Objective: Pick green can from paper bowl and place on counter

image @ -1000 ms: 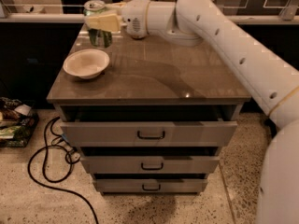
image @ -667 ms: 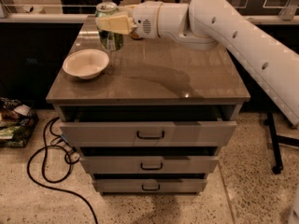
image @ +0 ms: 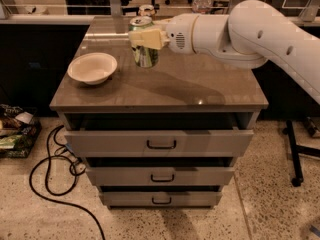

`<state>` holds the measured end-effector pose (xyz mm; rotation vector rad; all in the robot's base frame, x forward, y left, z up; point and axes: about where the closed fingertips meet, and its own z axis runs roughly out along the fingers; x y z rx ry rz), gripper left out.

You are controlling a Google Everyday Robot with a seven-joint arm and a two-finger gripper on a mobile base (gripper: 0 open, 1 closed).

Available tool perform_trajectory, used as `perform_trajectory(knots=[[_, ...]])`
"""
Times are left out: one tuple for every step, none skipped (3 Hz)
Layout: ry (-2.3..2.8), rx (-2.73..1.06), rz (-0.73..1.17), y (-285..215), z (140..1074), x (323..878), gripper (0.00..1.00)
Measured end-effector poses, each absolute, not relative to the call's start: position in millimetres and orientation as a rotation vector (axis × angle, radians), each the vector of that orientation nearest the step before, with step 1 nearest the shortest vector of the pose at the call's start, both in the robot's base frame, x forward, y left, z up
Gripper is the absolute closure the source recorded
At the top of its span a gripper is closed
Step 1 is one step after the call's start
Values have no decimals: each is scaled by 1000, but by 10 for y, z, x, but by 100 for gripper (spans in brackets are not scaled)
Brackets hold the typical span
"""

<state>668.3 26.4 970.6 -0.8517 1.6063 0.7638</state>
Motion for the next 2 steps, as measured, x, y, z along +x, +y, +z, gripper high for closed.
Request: perform_trajectory(knots=[[1649, -798, 740, -33, 9524, 6656, 100], [1664, -743, 734, -275, 9330, 6701, 100]])
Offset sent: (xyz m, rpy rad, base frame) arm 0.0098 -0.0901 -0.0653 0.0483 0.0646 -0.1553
